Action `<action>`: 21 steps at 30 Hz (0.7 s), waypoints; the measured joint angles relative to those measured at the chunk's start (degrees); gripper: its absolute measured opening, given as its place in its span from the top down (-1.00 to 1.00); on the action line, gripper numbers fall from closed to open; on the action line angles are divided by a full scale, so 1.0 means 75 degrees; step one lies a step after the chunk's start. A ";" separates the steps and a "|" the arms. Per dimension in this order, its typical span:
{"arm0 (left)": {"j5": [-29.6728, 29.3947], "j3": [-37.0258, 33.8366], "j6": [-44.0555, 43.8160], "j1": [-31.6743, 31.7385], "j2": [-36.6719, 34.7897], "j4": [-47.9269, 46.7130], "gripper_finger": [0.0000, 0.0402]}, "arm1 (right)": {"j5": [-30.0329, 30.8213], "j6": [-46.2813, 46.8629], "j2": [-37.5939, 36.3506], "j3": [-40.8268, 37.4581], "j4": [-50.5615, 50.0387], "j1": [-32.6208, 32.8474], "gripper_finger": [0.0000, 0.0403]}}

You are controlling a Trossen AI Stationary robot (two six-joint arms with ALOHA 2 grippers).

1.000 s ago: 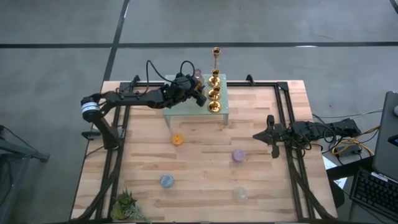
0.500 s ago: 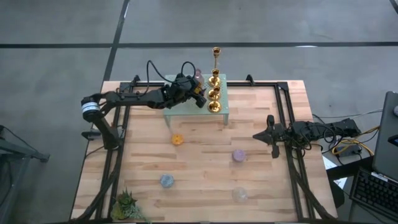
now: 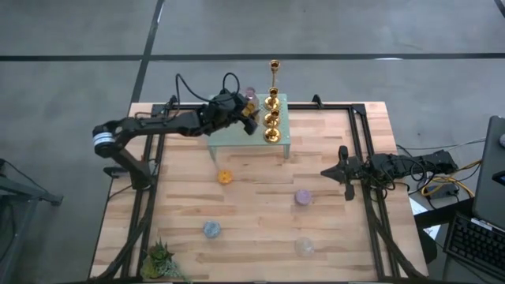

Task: Pick & Place candle stick holders
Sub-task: Put the blue patterned scented candle on the shelf

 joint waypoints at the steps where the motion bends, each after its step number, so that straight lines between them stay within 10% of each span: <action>1: 0.0003 0.0000 0.0010 -0.0003 -0.0079 -0.0060 -0.42 | 0.0000 0.0000 0.0000 0.0000 -0.0009 0.0001 0.96; 21: 0.0058 -0.0018 -0.0037 -0.0545 -0.1795 -0.1657 -0.42 | 0.0001 0.0000 0.0000 0.0000 -0.0006 0.0003 0.96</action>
